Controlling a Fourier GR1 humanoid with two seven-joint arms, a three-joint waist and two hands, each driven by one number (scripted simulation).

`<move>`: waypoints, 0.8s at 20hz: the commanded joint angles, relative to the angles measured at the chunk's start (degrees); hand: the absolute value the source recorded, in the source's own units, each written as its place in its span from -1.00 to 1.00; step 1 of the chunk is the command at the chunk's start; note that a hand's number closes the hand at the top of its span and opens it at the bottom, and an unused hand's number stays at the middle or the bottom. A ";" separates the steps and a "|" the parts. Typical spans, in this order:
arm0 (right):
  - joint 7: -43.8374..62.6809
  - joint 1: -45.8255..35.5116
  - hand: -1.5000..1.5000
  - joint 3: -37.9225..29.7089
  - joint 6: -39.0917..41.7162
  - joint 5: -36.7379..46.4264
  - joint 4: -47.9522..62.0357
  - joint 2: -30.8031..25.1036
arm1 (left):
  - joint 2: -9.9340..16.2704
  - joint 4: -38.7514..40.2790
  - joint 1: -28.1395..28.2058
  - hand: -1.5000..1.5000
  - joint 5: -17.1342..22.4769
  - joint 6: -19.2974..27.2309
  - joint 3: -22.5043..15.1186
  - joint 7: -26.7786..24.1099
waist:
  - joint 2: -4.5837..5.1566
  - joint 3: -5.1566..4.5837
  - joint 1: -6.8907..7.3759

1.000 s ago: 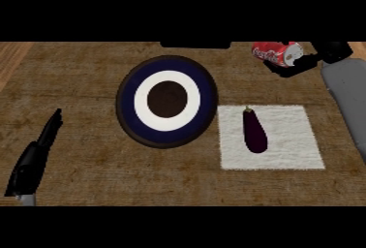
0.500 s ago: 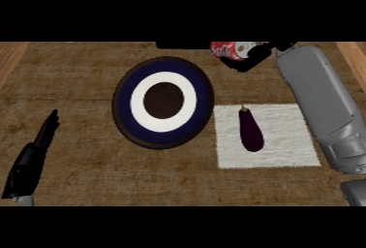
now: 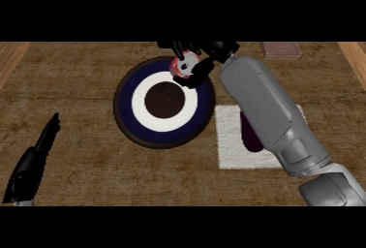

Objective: Pick the can from the placemat and place it in the plate

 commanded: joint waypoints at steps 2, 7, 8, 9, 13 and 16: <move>0.18 -0.32 1.00 4.79 -3.87 -0.97 4.08 3.89 | 0.25 0.01 -0.99 0.00 -0.45 -0.36 0.42 -0.38 | 0.18 0.01 0.66; 7.08 1.83 1.00 7.45 -4.12 -12.13 6.31 4.00 | -1.96 1.26 -1.36 0.00 -2.89 0.96 -2.35 -1.25 | 0.28 0.00 2.16; 9.06 -0.24 -1.00 8.33 -4.50 -14.00 8.03 4.01 | 0.69 0.22 -3.03 0.00 -0.04 -1.74 0.20 0.69 | 0.46 0.00 3.10; 8.05 -0.30 -1.00 7.44 -5.52 -12.64 10.23 4.02 | -0.74 0.41 -2.47 0.00 -1.01 -0.57 -0.69 0.78 | 0.48 0.01 2.10; 7.29 2.13 -1.00 15.00 -9.65 -19.39 8.26 4.04 | -2.71 0.38 -3.46 0.00 -3.49 1.19 -2.87 1.21 | 0.48 0.02 3.00; 4.38 1.14 -1.00 11.38 -10.01 -23.38 8.25 4.05 | -0.05 3.60 -5.39 0.00 -0.18 -1.89 0.54 0.19 | 0.62 0.01 2.42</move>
